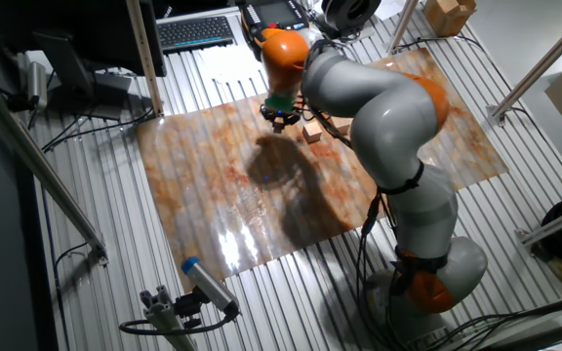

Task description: Pick up the small block on the left and move it to the right

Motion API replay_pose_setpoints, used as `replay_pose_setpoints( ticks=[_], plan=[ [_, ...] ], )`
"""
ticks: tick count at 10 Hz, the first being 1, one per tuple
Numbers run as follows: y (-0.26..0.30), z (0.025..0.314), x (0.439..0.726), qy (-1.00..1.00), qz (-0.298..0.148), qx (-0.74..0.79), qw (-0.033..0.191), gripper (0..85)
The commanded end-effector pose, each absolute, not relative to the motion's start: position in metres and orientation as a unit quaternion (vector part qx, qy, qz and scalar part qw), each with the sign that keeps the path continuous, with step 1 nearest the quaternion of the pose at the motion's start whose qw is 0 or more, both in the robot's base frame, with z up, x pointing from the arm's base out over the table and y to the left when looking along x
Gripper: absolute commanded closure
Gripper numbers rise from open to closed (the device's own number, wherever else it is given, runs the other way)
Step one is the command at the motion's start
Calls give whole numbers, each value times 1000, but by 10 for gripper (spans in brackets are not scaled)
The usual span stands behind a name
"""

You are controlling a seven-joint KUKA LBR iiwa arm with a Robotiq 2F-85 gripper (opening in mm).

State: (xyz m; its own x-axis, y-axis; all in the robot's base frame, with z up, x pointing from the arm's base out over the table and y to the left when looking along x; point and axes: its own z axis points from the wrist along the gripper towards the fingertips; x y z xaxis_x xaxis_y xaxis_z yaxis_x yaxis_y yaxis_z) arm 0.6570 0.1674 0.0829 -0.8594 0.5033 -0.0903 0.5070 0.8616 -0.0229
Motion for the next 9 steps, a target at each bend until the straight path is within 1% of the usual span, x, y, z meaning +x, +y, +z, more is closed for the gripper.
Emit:
replay_pose_setpoints(
  ticks=[1,3,4,7,8,9],
  plan=[
    [165,81,657,964,-23,262,41,680],
    [157,73,656,966,-27,252,43,680],
    [153,67,656,967,-28,250,44,510],
    [141,60,652,969,-37,238,46,510],
    [133,59,648,971,-28,233,45,510],
    [126,56,645,972,-29,227,49,510]
  ],
)
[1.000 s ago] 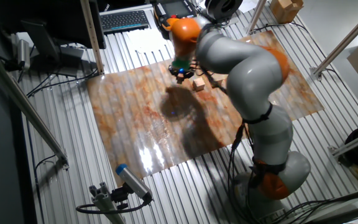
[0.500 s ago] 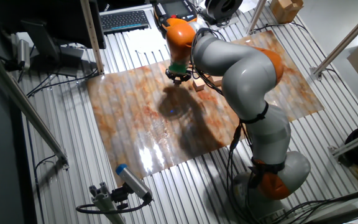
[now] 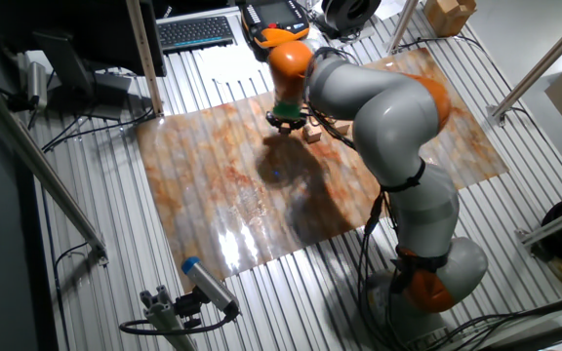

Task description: Pick up the small block on the left and move it to the right

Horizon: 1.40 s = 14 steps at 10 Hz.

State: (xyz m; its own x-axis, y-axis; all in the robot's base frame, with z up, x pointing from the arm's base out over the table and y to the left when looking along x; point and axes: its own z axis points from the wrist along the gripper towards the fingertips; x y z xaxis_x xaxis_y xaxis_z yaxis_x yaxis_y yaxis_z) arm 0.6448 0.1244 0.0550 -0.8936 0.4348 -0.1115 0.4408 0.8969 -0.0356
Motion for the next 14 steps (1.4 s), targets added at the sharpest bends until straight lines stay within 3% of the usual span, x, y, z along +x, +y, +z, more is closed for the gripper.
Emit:
replay_pose_setpoints(
  ticks=[1,4,5,9,11,12,13,14],
  plan=[
    [121,53,643,973,-27,222,50,510],
    [120,52,643,973,-33,220,52,510],
    [120,52,643,973,-38,222,54,340],
    [116,54,642,972,-35,225,52,340],
    [121,82,638,971,14,237,27,340],
    [128,99,639,970,10,240,24,510],
    [132,112,642,971,13,236,21,510],
    [130,124,646,976,23,214,15,680]
  ],
)
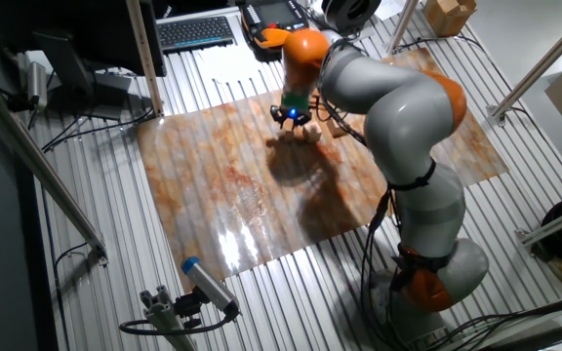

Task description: Pick up the small block on the left and move it to the right

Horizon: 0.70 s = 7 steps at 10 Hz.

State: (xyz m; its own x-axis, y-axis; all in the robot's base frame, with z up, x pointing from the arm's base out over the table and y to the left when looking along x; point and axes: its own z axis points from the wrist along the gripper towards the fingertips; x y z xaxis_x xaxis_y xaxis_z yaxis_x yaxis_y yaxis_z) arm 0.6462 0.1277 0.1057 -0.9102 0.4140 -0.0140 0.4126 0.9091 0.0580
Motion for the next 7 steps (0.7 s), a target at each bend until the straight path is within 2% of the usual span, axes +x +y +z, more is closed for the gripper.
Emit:
replay_pose_setpoints(
  ticks=[1,3,7],
  plan=[
    [123,135,648,981,42,192,3,850],
    [117,154,647,984,14,177,13,850],
    [117,182,650,987,-7,156,29,850]
  ],
)
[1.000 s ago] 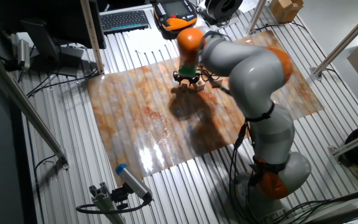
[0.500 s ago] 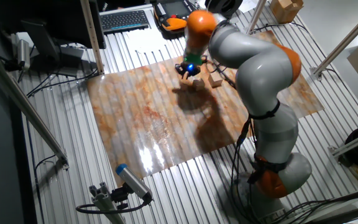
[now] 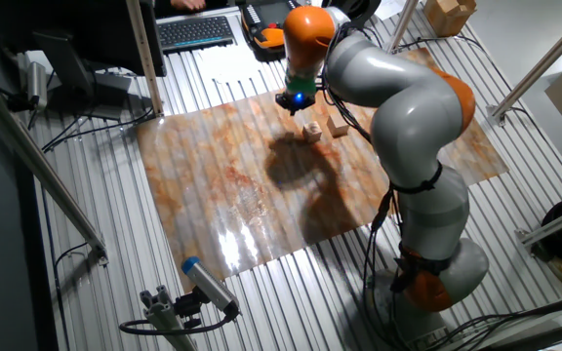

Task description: Pick up the small block on the left and move it to the right

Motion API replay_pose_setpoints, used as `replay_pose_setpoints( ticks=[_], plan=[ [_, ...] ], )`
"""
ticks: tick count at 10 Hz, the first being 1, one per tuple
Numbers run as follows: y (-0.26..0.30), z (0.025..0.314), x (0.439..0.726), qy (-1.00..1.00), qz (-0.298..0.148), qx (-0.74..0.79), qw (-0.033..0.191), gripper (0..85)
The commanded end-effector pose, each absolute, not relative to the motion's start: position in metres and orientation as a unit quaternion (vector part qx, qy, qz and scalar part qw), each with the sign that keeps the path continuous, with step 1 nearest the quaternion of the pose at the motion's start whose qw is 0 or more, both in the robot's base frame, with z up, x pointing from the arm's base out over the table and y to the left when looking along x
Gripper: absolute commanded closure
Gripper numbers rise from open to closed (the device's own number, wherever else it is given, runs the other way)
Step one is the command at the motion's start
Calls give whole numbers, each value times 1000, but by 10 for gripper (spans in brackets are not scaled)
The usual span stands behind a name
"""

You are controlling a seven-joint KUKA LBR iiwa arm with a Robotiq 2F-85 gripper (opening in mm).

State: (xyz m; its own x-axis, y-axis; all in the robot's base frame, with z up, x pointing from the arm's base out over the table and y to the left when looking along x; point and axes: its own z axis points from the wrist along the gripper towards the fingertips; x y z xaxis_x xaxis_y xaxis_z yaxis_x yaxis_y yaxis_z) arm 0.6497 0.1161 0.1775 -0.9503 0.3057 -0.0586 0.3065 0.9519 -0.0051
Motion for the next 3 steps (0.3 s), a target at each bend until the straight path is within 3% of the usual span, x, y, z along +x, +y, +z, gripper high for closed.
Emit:
replay_pose_setpoints(
  ticks=[1,3],
  plan=[
    [114,183,649,988,-6,153,28,850],
    [113,183,649,988,-12,151,32,850]
  ],
)
